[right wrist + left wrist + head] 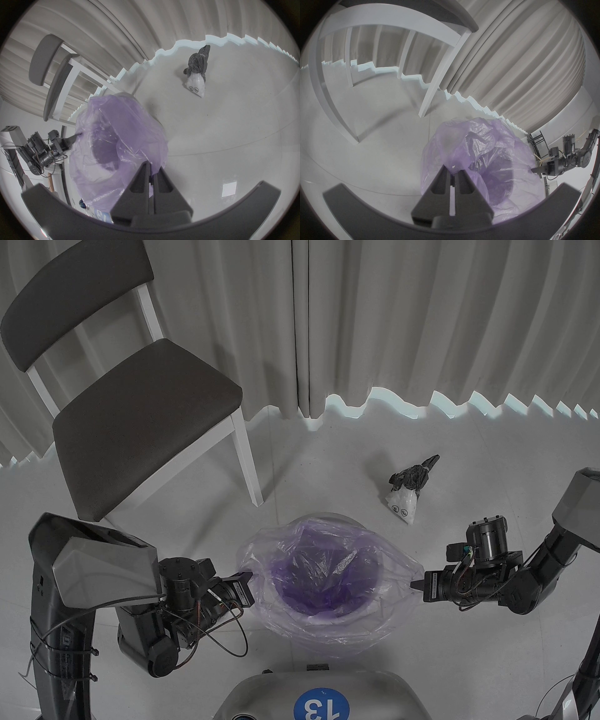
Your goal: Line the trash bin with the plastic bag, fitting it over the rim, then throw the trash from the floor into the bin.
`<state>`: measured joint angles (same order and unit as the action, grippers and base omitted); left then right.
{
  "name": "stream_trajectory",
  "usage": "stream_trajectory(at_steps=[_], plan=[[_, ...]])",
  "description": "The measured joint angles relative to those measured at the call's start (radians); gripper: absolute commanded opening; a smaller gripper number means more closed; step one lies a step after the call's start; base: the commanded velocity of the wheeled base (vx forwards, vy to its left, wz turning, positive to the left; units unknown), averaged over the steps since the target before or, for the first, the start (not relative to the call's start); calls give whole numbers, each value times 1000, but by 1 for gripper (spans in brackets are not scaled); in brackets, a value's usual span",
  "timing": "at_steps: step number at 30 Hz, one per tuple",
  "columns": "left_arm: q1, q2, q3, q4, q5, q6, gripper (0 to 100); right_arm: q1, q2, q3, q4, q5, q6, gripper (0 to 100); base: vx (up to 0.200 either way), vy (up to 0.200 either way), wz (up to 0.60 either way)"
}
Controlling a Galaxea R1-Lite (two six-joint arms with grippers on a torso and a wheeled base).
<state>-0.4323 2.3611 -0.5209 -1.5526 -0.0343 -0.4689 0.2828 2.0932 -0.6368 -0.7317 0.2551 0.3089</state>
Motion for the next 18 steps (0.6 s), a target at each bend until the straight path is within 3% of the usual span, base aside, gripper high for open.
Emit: stream_trajectory(at_steps=[9, 18], plan=[[-40, -81, 89, -1, -6, -1, 0, 19, -110, 54, 93, 1, -20, 0, 0, 0, 0], [-50, -41, 91, -1, -4, 2, 0, 25, -125, 61, 110, 1, -59, 0, 0, 0, 0]])
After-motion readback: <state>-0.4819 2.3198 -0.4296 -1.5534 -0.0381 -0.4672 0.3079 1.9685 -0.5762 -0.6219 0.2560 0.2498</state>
